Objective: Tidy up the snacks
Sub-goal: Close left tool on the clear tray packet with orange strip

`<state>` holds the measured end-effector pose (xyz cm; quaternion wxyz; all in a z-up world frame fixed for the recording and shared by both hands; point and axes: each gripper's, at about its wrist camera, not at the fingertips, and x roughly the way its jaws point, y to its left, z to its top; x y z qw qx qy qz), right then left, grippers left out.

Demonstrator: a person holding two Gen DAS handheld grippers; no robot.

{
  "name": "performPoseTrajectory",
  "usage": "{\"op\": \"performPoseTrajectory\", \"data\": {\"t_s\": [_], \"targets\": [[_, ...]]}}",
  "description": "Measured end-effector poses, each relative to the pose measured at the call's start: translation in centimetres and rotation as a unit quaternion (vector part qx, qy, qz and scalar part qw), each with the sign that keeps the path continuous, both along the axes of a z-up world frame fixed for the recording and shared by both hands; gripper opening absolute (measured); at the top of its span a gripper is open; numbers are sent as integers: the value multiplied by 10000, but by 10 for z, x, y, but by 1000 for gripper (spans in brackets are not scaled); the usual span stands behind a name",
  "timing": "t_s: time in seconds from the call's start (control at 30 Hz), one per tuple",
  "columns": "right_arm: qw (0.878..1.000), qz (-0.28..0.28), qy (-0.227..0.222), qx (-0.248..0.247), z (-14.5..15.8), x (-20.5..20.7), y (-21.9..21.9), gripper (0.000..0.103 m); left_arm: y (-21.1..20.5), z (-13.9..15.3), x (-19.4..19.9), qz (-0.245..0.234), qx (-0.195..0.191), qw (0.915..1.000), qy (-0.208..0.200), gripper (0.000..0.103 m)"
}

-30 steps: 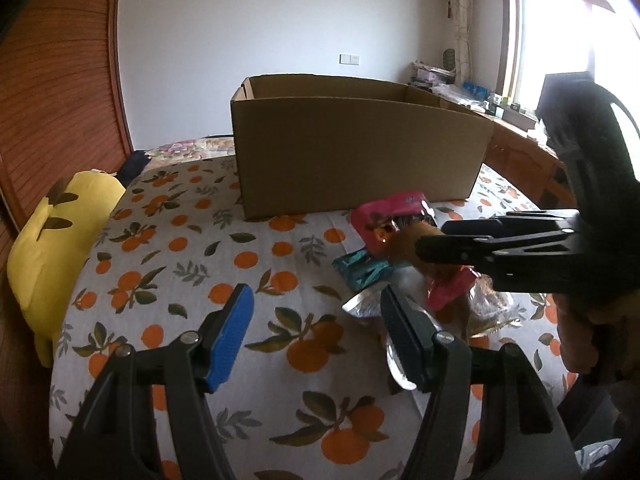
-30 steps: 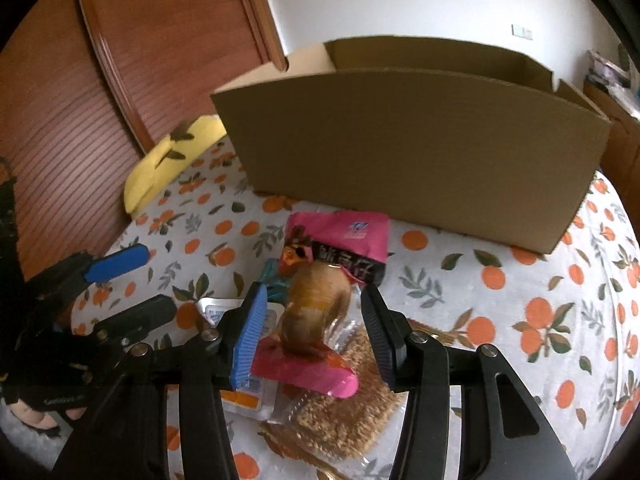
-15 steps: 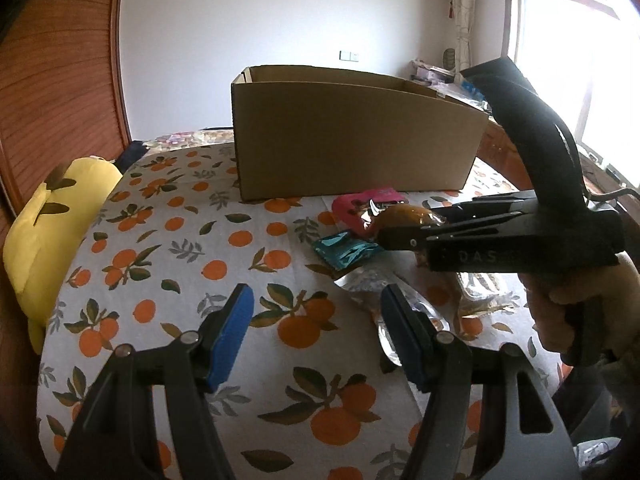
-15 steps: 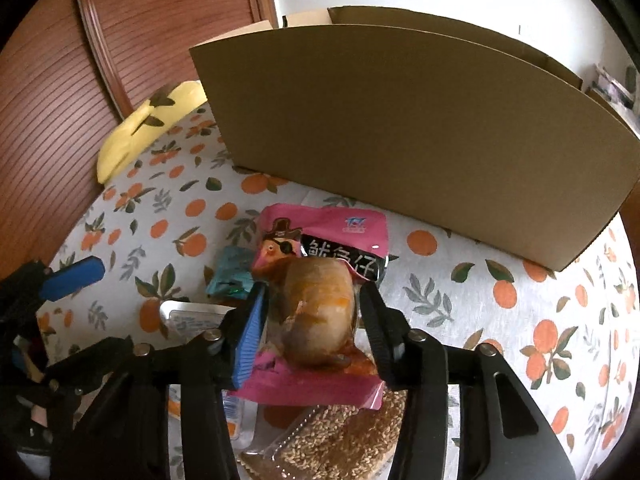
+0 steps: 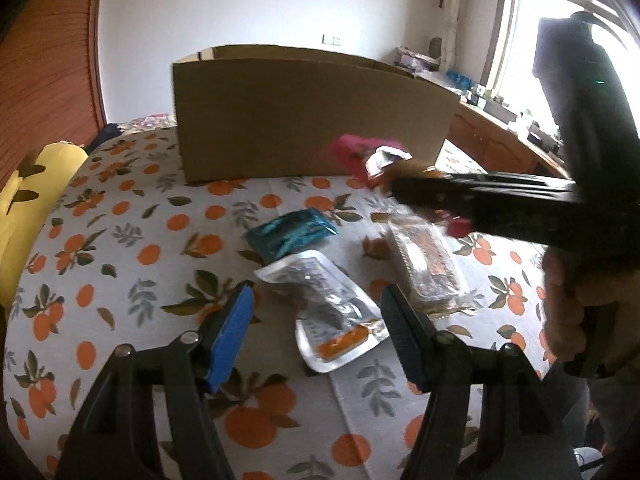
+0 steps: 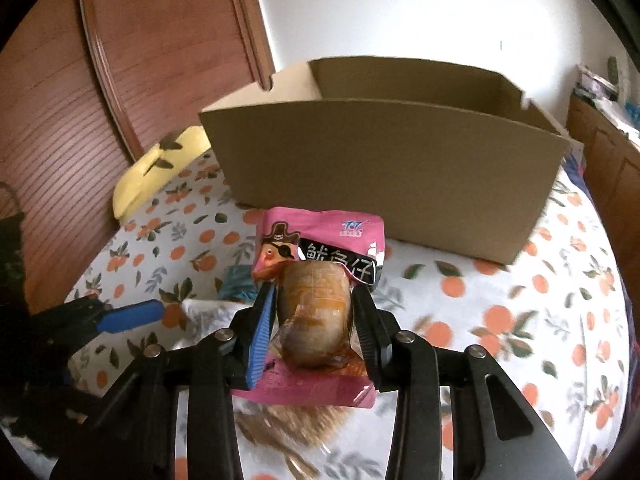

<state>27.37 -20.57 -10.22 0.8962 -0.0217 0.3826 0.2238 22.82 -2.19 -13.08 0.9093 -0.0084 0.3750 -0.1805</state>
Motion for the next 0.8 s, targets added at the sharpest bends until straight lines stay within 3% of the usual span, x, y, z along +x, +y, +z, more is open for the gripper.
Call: {"op": "performPoseTrajectory", "data": {"t_s": [0.4,0.7,0.8], "targets": [[9987,-496,33,-109,-19,-28,-63,39,-26,-13,13,42,402,9990,197,66],[9981,-537,39,-289,-29,-32,-72,39,-34,-15,24,118,685,9972,281,66],[9980,-538,90,-321,-35,-30,-73,39,-33,-16,27,127,771,9964,326,59]]}}
